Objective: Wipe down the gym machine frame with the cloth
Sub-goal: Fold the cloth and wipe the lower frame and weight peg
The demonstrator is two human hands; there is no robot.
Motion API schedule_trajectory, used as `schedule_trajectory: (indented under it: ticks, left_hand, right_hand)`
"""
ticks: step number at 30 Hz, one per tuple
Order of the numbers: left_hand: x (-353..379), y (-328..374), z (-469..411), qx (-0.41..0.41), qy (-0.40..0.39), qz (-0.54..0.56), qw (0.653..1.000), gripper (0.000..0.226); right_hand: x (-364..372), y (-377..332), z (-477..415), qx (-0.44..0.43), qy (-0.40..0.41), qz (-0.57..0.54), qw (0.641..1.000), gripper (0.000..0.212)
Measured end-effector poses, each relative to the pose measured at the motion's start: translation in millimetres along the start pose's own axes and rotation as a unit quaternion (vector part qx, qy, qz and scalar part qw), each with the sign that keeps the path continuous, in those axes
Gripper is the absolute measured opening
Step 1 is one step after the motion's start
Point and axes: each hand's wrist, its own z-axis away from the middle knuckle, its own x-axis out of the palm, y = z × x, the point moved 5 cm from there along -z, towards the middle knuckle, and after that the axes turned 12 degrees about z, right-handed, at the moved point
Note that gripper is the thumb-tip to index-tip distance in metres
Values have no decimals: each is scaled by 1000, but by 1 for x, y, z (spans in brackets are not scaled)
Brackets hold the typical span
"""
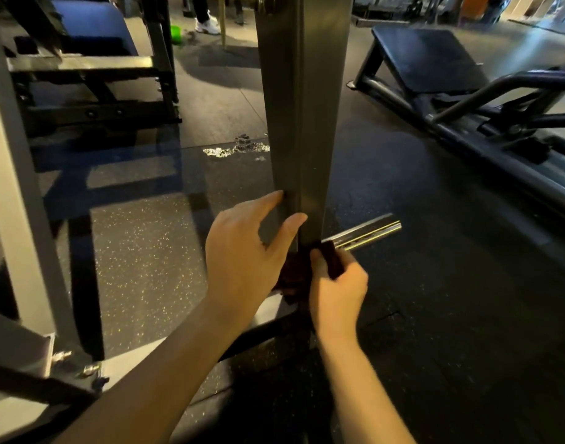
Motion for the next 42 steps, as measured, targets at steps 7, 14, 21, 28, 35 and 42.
schedule_trajectory:
  ticks: [7, 14, 21, 28, 35, 42]
  left_hand:
    - [13, -7, 17, -62, -54, -42, 996, 43]
    - [14, -12, 15, -53, -63, -50, 995, 49]
    - [13, -16, 12, -28, -62, -58, 996, 48]
    - [15, -18, 10, -45, -65, -61, 995, 46]
    - [13, -19, 12, -50, -66, -35, 996, 41]
    - [18, -25, 10, -70, -75, -27, 994, 39]
  right_hand:
    - [21, 96, -26, 259, -16, 44, 965, 19]
    - [38, 121, -12, 354, -27, -73, 932, 18]
    - [12, 51, -3, 311, 20, -150, 938, 22]
    - [-16, -3, -4, 158, -6, -147, 976, 13]
    - [-2, 35, -5, 236, 13, -111, 965, 14]
    - [-13, 14, -4, 176, 19, -142, 974, 15]
